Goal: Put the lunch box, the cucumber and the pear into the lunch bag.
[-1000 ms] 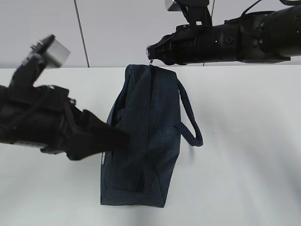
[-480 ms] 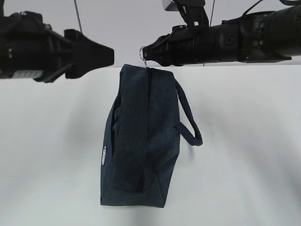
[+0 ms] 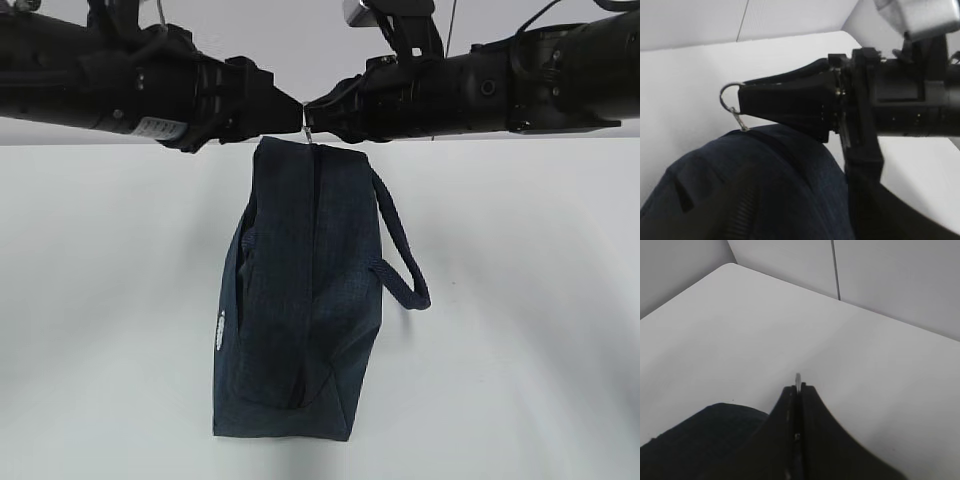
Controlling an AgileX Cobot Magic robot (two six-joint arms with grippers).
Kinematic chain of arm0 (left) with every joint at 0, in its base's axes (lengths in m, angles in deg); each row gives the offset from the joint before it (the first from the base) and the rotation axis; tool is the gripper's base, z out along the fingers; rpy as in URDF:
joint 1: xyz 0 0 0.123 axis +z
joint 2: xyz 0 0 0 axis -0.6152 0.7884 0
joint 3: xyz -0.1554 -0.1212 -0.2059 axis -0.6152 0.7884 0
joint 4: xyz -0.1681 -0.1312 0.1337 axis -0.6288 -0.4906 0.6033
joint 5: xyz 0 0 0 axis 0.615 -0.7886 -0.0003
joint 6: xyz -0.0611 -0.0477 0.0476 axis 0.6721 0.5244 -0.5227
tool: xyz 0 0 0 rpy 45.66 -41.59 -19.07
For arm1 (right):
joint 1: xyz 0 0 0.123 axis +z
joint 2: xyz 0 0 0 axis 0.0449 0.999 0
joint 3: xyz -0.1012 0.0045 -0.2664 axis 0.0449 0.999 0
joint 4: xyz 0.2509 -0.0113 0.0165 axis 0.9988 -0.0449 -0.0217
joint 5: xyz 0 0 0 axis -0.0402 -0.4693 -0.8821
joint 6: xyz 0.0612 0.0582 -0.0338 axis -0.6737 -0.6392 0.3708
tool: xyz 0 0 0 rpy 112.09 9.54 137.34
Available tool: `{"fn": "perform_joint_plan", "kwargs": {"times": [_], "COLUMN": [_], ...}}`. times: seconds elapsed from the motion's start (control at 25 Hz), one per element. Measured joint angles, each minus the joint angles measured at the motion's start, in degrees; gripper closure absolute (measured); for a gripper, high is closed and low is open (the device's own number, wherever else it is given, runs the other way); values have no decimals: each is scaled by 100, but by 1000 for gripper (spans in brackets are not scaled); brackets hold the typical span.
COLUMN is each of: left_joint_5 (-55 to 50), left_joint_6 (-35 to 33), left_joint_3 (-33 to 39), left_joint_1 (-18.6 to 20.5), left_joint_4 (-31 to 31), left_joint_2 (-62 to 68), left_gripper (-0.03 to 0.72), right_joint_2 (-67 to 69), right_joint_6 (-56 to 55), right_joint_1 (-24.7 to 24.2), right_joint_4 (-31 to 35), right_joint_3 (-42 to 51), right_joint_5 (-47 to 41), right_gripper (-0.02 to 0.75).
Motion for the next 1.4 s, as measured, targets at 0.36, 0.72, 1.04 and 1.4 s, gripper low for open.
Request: {"fn": "perform_joint_plan", "kwargs": {"times": [0.36, 0.72, 1.04, 1.4], "left_joint_5": [-488, -760, -796, -1123], "left_joint_6": [108, 108, 113, 120], "left_joint_3": [-217, -277, -396, -730], "left_joint_1": [630, 637, 637, 594], "left_joint_4": [388, 408, 352, 343], "left_joint_2": [280, 670, 802, 1194], "left_gripper": [338, 338, 375, 561], "right_joint_2": [0, 0, 0, 0], "right_joint_6": [0, -3, -3, -12], "right_joint_1": [0, 0, 0, 0], "right_joint_4": [-13, -26, -17, -13], "right_joint_3": [0, 0, 0, 0], "right_joint_5": [-30, -42, -52, -52], "right_gripper": [738, 738, 738, 738]}}
